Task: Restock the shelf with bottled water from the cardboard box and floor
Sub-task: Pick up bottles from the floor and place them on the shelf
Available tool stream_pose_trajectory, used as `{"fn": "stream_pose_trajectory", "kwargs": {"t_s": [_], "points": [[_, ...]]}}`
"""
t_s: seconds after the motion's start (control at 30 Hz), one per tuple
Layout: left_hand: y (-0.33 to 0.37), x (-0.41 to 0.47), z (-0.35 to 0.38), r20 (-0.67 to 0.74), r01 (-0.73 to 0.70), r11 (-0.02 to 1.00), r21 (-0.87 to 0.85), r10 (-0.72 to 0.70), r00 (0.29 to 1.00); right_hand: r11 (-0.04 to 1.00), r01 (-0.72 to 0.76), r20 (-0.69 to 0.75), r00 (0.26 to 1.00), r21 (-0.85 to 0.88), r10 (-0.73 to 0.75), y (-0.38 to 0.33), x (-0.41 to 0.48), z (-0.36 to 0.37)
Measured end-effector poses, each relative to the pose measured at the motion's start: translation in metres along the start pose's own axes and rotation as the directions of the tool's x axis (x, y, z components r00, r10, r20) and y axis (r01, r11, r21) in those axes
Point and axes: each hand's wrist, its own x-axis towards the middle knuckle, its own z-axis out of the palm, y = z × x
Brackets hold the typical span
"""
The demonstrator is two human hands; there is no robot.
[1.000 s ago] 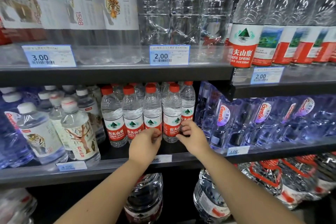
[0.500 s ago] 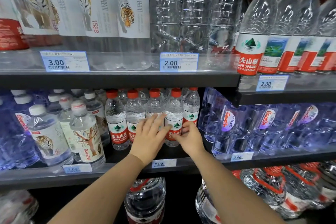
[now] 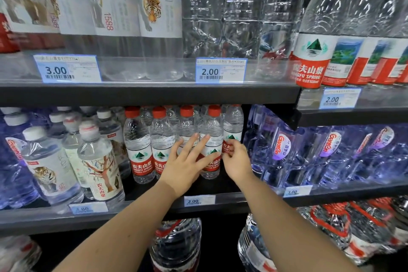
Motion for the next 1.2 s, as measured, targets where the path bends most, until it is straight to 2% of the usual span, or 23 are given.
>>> {"fn": "stream_pose_trajectory", "kwargs": {"t_s": [0.1, 0.2, 0.37, 0.5, 0.67, 0.8, 0.9, 0.97, 1.03, 1.13, 1.2], "points": [[0.004, 0.002, -0.009, -0.047, 0.012, 0.999, -0.048, -0.014, 0.999, 0.998, 0.062, -0.03, 0.998, -0.019, -0.063, -0.004, -0.016, -0.011], [0.009, 0.003, -0.024, -0.048, 0.066, 0.99, -0.121, -0.072, 0.996, 0.977, 0.181, -0.013, 0.983, -0.112, -0.184, -0.013, -0.036, -0.03], [0.027, -0.002, -0.063, 0.005, 0.084, 0.977, -0.194, -0.084, 0.996, 0.868, 0.35, 0.148, 0.937, -0.353, -0.318, -0.03, -0.082, -0.065], [0.069, -0.027, -0.101, 0.134, 0.219, 0.938, -0.269, -0.189, 0.973, 0.768, 0.421, 0.236, 0.907, -0.483, -0.349, -0.019, -0.137, -0.091], [0.155, -0.083, -0.131, 0.375, 0.333, 0.888, -0.317, -0.205, 0.904, 0.751, 0.351, 0.299, 0.93, -0.56, -0.212, 0.037, -0.228, -0.134], [0.224, -0.116, -0.124, 0.477, 0.28, 0.892, -0.354, -0.085, 0.875, 0.744, 0.222, 0.318, 0.948, -0.63, -0.014, 0.101, -0.275, -0.168], [0.276, -0.141, -0.1, 0.58, 0.296, 0.883, -0.365, -0.033, 0.814, 0.763, 0.131, 0.31, 0.946, -0.633, 0.095, 0.153, -0.303, -0.177], [0.307, -0.156, -0.082, 0.681, 0.353, 0.86, -0.367, -0.01, 0.732, 0.753, 0.085, 0.321, 0.931, -0.653, 0.173, 0.187, -0.318, -0.176], [0.335, -0.165, -0.06, 0.747, 0.352, 0.866, -0.355, 0.036, 0.664, 0.738, 0.069, 0.348, 0.908, -0.672, 0.232, 0.223, -0.327, -0.171], [0.372, -0.172, -0.016, 0.783, 0.338, 0.871, -0.357, 0.082, 0.616, 0.733, 0.027, 0.355, 0.887, -0.68, 0.297, 0.275, -0.333, -0.16], [0.393, -0.17, 0.016, 0.8, 0.382, 0.848, -0.367, 0.078, 0.595, 0.725, -0.007, 0.345, 0.876, -0.688, 0.336, 0.306, -0.333, -0.149]]}}
